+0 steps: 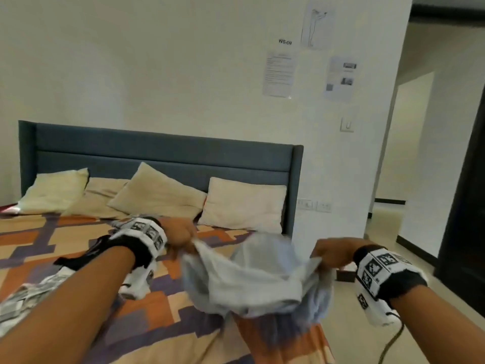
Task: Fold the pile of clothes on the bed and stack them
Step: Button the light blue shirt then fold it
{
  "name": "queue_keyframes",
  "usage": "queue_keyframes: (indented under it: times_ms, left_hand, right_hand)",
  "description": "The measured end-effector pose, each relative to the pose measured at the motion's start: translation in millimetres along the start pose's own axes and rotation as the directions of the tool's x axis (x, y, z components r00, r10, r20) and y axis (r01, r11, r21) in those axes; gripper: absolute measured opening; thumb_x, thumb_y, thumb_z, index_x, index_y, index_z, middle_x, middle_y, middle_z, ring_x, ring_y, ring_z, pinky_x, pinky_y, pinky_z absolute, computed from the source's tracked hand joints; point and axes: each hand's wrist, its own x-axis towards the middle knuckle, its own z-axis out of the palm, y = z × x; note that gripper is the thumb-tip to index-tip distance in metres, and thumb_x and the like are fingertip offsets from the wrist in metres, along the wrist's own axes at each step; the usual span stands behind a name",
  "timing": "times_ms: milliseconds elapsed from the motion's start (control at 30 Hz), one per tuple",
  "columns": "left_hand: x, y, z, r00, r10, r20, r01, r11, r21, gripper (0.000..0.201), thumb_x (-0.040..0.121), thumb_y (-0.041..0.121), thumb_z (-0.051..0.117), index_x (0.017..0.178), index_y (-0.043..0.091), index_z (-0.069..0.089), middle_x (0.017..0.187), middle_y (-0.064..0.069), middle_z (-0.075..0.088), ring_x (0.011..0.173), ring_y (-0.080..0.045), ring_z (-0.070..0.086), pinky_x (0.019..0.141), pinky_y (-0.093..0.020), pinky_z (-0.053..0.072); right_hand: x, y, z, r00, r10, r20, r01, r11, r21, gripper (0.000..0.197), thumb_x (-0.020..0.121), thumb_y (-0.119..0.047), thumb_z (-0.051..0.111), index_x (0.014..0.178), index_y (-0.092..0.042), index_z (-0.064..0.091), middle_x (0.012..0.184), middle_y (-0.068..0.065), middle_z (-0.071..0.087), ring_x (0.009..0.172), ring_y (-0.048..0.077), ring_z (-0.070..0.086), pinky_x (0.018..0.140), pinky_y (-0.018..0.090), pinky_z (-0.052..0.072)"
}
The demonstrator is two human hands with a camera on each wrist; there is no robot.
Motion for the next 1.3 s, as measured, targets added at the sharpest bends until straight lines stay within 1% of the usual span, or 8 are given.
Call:
queue_keyframes:
  times_ms: [200,367,500,833,967,1033,1167,1300]
  left_hand:
    - [-5.4,27.1,-41.8,0.451,-0.187,-0.873,-0.167,0.943,-0.288,0.033,0.083,-0.002,0.058,0.114,0.005,0.068,0.120,-0.014,0.065,0.114,-0.028,0.059,0.095,-0.025,0.041]
    - [-16.7,100.9,-5.4,0.629,0.298,-0.718,-0.493,0.867,-0.072,0.081,0.072,0.055,0.064,0.145,0.032,0.040,0.161,0.004,0.014,0.146,-0.018,0.019,0.117,-0.037,0.020]
    - [-7.4,138.0,63.0,0.816,0.182,-0.548,-0.120,0.982,0.147,0.097,0.057,0.089,0.055,0.142,0.056,0.024,0.160,0.018,-0.001,0.140,-0.040,0.017,0.112,-0.060,0.017]
    - [-11.6,70.4,46.5,0.632,0.106,-0.768,0.178,0.944,0.276,0.020,0.091,0.039,0.051,0.094,0.025,0.065,0.092,-0.003,0.067,0.084,-0.032,0.065,0.071,-0.037,0.052]
    - [-27.9,57.8,29.8,0.580,-0.054,-0.813,0.387,0.896,0.216,0.035,0.097,0.034,0.042,0.088,0.016,0.071,0.075,-0.003,0.060,0.069,-0.027,0.057,0.065,-0.029,0.037]
    - [-35.4,58.1,23.7,0.644,-0.226,-0.731,0.216,0.970,-0.110,0.040,0.101,0.028,0.036,0.099,0.003,0.067,0.095,-0.014,0.066,0.078,-0.031,0.060,0.065,-0.026,0.038]
    - [-49.6,62.6,24.8,0.856,-0.415,-0.309,-0.137,0.394,-0.909,0.026,0.100,0.010,0.039,0.098,-0.002,0.062,0.105,-0.015,0.066,0.073,-0.027,0.059,0.072,-0.034,0.058]
    - [-66.1,56.5,32.2,0.929,-0.329,-0.173,-0.136,0.133,-0.982,0.027,0.102,0.024,0.039,0.093,0.011,0.061,0.093,-0.010,0.066,0.084,-0.028,0.058,0.073,-0.042,0.049]
  right_hand:
    - [-17.8,5.5,-22.5,0.597,0.173,-0.783,0.286,0.866,0.410,0.016,0.093,-0.011,0.058,0.083,-0.007,0.070,0.092,0.014,0.069,0.091,0.032,0.062,0.079,0.036,0.044]
    - [-24.2,-36.5,-39.1,0.405,0.178,-0.897,0.454,0.812,0.366,0.011,0.083,-0.007,0.067,0.086,-0.010,0.077,0.086,0.008,0.075,0.086,0.025,0.067,0.078,0.036,0.050]
    - [-24.6,-74.7,-40.7,0.366,0.047,-0.929,0.536,0.806,0.252,0.011,0.076,-0.010,0.072,0.082,-0.018,0.076,0.082,-0.001,0.074,0.080,0.016,0.067,0.074,0.034,0.053]
    - [-7.1,-22.7,38.6,0.778,0.206,-0.593,-0.171,0.978,0.116,0.026,0.092,-0.020,0.051,0.115,-0.016,0.062,0.115,0.013,0.062,0.105,0.035,0.059,0.082,0.036,0.047]
    - [-11.8,-26.4,69.2,0.553,0.214,-0.805,0.307,0.846,0.436,0.013,0.085,-0.030,0.061,0.083,-0.024,0.073,0.081,-0.001,0.071,0.078,0.019,0.066,0.064,0.030,0.043]
    - [-34.1,-57.8,79.2,0.700,-0.152,-0.697,0.590,0.673,0.446,0.021,0.086,-0.045,0.062,0.086,-0.026,0.071,0.074,-0.012,0.065,0.067,0.006,0.060,0.061,0.023,0.042]
    - [-36.7,-96.2,106.5,0.712,-0.689,0.134,0.463,0.605,0.648,0.034,0.098,-0.028,0.058,0.132,-0.025,0.060,0.123,0.004,0.066,0.105,0.015,0.063,0.088,0.030,0.054]
    - [12.8,-89.0,128.8,0.865,-0.248,-0.436,0.427,0.821,0.380,0.012,0.086,-0.032,0.060,0.096,-0.035,0.067,0.090,-0.004,0.071,0.079,0.015,0.067,0.076,0.044,0.057]
